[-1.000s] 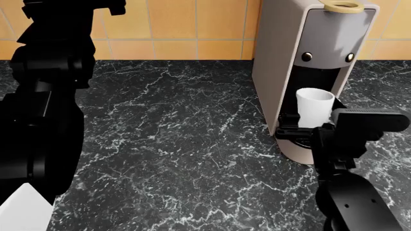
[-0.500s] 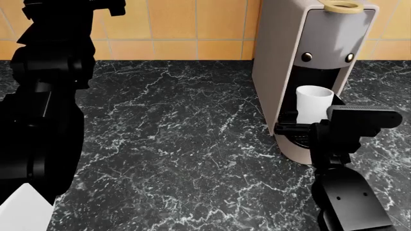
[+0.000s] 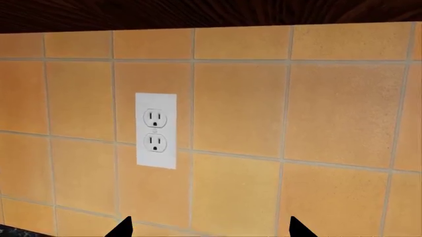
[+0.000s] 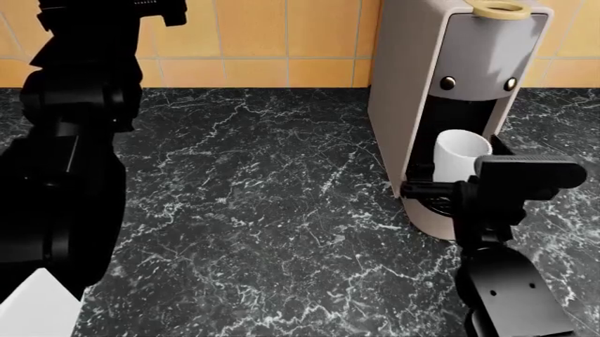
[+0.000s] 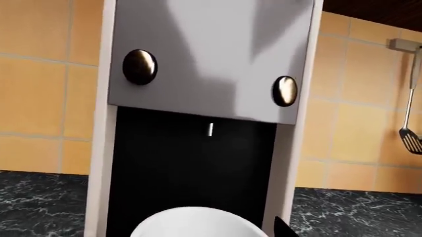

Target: Pick the mug from the cabinet, place it under the coffee machine dispenser, and press the start button.

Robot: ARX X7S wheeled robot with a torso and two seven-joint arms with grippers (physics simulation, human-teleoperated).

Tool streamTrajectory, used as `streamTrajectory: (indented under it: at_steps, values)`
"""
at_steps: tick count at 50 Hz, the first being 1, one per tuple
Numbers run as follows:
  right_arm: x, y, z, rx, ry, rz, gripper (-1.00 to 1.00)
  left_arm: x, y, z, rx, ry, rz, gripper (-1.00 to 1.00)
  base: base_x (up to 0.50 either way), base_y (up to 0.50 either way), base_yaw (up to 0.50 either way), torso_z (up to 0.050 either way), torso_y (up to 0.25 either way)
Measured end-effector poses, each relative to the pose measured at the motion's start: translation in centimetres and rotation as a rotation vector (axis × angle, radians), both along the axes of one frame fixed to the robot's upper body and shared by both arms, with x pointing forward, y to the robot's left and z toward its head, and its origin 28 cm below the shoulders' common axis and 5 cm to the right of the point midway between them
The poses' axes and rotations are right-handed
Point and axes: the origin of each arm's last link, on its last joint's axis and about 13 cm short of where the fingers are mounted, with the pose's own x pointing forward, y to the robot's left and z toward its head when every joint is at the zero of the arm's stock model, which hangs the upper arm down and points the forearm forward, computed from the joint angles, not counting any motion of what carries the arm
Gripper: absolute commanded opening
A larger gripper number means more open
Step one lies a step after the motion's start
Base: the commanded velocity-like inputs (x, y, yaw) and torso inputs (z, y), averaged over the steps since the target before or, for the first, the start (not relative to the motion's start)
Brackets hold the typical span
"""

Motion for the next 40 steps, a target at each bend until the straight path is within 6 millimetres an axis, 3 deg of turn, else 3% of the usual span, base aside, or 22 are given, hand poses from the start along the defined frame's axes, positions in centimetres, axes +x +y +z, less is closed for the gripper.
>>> streamTrajectory:
  at_steps: [15, 26, 27, 40]
  values:
    - [-2.5, 0.7, 1.5, -0.034, -0.08, 0.002, 1.0, 0.0, -0.2, -0.2, 0.004, 0.002, -0.004, 1.0, 0.0, 0.0, 0.0, 0.0, 0.0]
    - [-5.6, 1.4, 3.2, -0.044, -0.135, 0.033, 1.0, 0.0, -0.2, -0.2, 0.007, 0.003, -0.004, 1.0, 0.0, 0.0, 0.0, 0.0, 0.0]
    - [-5.9, 1.5, 3.3, -0.047, -0.141, 0.037, -1.0, 0.0, -0.2, -0.2, 0.007, 0.003, -0.004, 1.0, 0.0, 0.0, 0.0, 0.0, 0.0]
    - [-8.7, 3.0, 5.4, -0.147, -0.229, 0.105, -1.0, 0.1, -0.3, -0.3, 0.008, 0.003, -0.004, 1.0, 0.0, 0.0, 0.0, 0.0, 0.0]
